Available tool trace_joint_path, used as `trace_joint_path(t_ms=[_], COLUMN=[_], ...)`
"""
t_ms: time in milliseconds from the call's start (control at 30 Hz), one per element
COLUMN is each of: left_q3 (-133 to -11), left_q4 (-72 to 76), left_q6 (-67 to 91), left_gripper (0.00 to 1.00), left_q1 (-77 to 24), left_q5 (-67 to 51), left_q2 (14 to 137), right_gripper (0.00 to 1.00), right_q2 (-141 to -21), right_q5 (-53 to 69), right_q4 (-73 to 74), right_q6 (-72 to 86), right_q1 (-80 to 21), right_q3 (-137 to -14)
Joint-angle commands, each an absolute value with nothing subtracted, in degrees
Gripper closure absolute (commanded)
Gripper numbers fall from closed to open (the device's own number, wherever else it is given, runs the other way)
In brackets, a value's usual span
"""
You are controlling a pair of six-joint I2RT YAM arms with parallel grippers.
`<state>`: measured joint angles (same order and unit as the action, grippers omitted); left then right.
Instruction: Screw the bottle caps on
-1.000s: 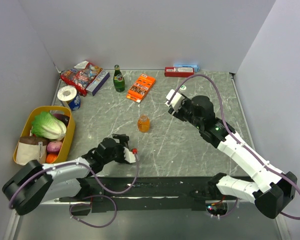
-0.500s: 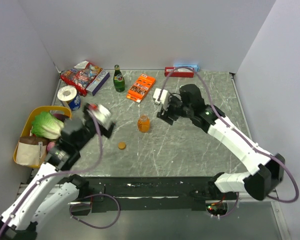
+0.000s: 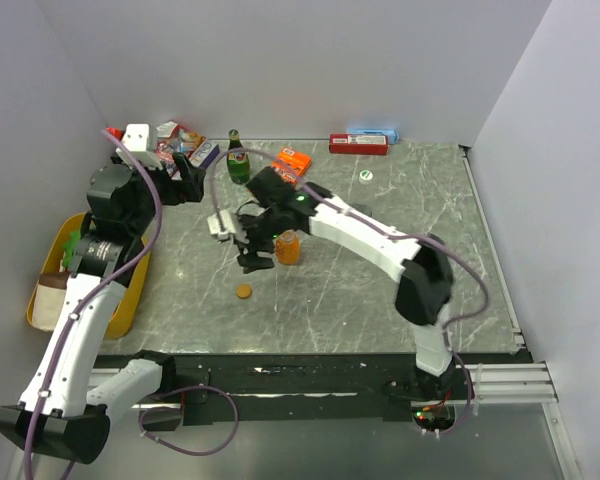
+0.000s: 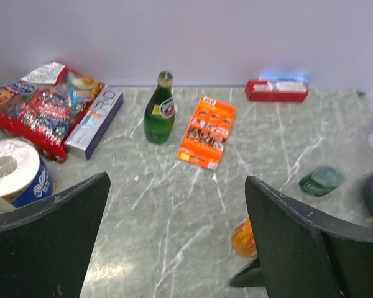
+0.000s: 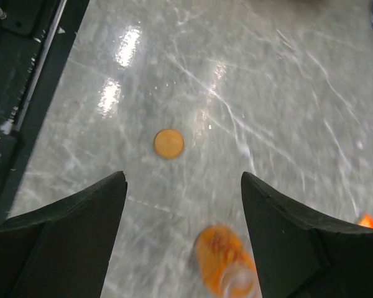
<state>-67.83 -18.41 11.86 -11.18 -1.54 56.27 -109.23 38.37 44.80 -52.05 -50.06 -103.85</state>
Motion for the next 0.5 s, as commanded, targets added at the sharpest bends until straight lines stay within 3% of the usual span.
trace_joint_path(t_ms=[0, 233, 467], left_q3=[-69.17, -63.91, -59.94], left_q4=[-12.49, -12.83, -12.66], left_q6=[15.99, 20.83, 22.85], left_gripper=[0.04, 0.04, 0.04], left_q1=[-10.55, -5.1, -3.78], left_q5=[-0.61, -8.43, -11.16], left_q2=[53.53, 49.75, 47.02], right_gripper=[0.21, 0.23, 0.25], right_q2=[-116.8, -121.99, -124.44], right_q5=[38.5, 35.78, 31.2], right_q4=[51.16, 53.79, 45.53], right_q6=[-57.47, -63.1, -60.21], right_q1=[-52.11, -54.14, -55.02], right_q3=[-109.77, -109.43, -107.14])
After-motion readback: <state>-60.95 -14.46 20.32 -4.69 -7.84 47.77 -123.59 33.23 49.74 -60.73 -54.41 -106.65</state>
